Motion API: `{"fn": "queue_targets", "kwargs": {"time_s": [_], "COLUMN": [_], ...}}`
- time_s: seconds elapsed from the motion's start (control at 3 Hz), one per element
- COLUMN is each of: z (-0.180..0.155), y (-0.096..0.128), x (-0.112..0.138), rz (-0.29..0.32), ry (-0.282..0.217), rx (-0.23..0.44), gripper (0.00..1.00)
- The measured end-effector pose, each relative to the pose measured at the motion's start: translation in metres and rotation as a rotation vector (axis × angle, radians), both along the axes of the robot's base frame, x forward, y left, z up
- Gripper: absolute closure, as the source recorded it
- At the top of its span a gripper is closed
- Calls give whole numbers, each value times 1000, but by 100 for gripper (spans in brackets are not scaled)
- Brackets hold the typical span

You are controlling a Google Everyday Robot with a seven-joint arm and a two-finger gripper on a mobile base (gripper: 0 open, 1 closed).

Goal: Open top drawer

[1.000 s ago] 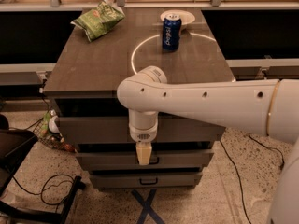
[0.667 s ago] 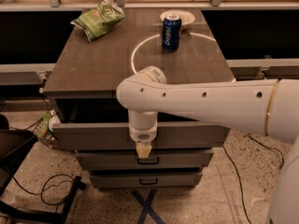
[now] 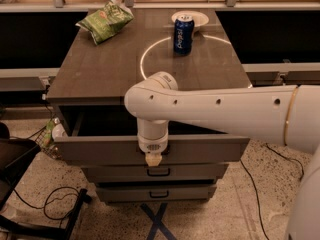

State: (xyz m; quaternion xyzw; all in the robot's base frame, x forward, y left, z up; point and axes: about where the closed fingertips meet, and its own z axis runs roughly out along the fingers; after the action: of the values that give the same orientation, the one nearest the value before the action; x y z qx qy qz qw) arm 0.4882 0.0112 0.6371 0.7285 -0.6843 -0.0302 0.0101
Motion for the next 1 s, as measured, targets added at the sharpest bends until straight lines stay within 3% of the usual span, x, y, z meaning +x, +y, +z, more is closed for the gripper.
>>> {"fn": "queue_targets", "kwargs": {"time_s": [0.33, 0.67, 1.0], "z": [0, 19, 19], "y": [0, 0, 0], "x": [0, -13, -13], "rz": [0, -9, -9], "ry": [0, -47, -47], "rx": [0, -7, -7], "gripper": [100, 100, 100]}}
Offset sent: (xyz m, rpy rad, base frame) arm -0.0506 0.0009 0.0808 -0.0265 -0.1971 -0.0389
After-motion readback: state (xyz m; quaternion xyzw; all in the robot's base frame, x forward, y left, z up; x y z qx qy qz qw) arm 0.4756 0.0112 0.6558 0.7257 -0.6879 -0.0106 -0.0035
